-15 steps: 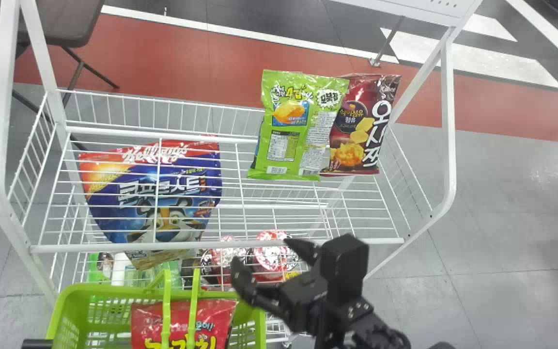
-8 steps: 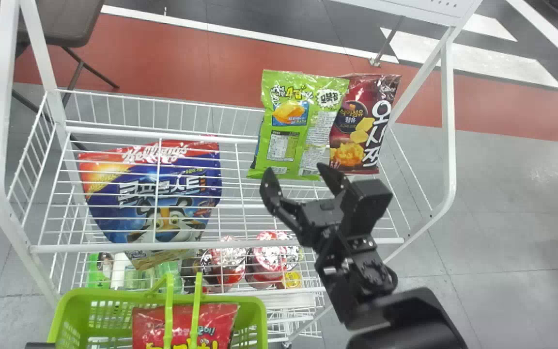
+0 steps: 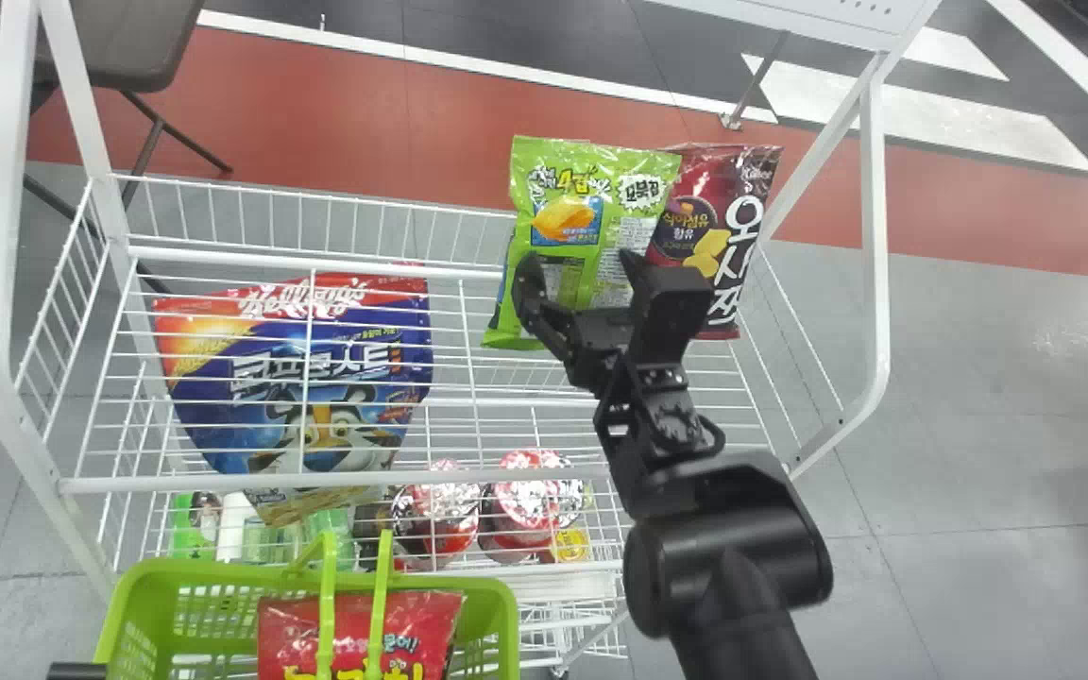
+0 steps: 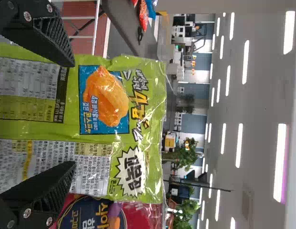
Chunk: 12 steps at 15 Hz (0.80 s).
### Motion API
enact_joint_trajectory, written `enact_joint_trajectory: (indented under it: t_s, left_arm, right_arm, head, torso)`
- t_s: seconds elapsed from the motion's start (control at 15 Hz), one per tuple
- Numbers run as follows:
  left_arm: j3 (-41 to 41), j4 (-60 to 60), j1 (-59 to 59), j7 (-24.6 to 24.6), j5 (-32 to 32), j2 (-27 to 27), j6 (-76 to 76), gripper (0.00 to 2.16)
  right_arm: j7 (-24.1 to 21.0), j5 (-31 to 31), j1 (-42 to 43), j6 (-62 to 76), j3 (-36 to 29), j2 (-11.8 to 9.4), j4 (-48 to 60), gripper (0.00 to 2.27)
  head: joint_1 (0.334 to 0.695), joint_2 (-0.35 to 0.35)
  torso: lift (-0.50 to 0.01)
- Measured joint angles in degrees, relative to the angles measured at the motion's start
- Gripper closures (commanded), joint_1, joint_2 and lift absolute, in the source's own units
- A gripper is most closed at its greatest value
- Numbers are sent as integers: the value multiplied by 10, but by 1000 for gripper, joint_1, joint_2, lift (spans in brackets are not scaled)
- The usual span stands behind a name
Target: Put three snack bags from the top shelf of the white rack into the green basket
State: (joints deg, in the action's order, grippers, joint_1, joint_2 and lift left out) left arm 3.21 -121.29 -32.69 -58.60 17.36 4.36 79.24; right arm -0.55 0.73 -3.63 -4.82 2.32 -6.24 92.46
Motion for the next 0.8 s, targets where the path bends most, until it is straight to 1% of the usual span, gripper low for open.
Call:
enact_joint_trajectory:
  t_s: [0.07,0.13,0.33,0.8]
  left_arm:
    - [0,0,1,0,-1,0,0,2148]
    - [-1,0,1,1,-2,0,0,2148]
    - [-2,1,2,0,-3,0,0,2148]
    - [-1,0,2,-1,-3,0,0,2148]
  right_arm:
    - [12,-1,11,-7,0,0,-10,1841]
    - [23,0,17,-12,0,0,-16,2064]
    - [39,1,3,-15,5,0,-3,2125]
    - [41,7,-70,-12,-2,0,95,2125]
  head:
    - [695,-350]
    - [695,-350]
    - [695,-350]
    - [695,-350]
  torso:
    - [0]
    - [0]
    - [0]
    - [0]
